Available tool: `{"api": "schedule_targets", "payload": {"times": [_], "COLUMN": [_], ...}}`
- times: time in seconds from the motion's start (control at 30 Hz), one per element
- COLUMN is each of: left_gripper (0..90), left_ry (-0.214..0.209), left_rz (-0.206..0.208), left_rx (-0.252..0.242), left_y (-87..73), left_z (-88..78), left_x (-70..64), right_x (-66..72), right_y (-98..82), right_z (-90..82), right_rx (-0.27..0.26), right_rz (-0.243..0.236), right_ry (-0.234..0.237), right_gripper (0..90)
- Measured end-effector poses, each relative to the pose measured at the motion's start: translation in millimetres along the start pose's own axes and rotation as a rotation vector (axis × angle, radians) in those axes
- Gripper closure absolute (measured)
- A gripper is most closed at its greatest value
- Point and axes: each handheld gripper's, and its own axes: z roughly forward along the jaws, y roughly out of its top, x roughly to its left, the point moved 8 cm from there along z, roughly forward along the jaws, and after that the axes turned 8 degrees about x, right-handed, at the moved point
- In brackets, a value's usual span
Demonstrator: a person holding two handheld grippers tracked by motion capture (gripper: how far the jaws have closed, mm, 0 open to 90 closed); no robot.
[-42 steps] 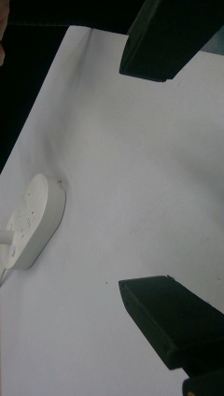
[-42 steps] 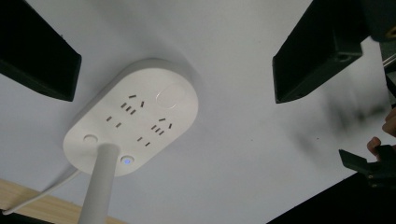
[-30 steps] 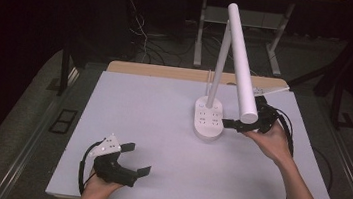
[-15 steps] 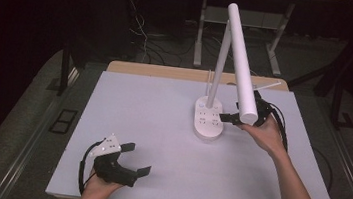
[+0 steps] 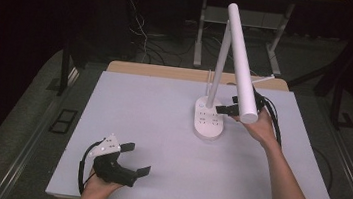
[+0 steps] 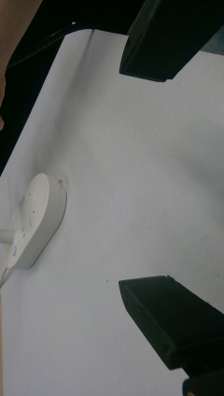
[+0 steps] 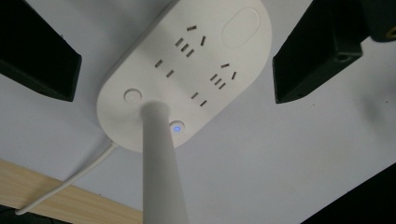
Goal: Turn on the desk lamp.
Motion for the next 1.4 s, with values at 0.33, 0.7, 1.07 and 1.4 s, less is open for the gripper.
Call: {"api": "schedule_targets", "payload": {"times": [0.33, 0.7, 1.07, 1.4], "left_gripper": [0.0, 0.0, 0.0, 0.0], "left_ry": [0.001, -0.003, -0.004, -0.001], "left_rz": [0.001, 0.005, 0.006, 0.006], "left_rx": [-0.002, 0.002, 0.006, 0.005], "left_y": [0.2, -0.1, -0.3, -0.3], "left_z": [-1.0, 0.4, 0.0, -0.6], "left_x": [1.3, -0.3, 0.6, 1.0], "right_x": [-17.0, -28.1, -36.4, -42.6], "right_y": [1.0, 0.8, 3.2, 3.1], "right_z": [10.3, 21.1, 33.9, 44.0], "right_rx": [-0.001, 0.018, 0.016, -0.010], "right_rz": [0.019, 0.029, 0.055, 0.083], "right_ry": [-0.008, -0.012, -0.004, 0.020], "right_gripper": [16.2, 33.6, 50.3, 81.1]}}
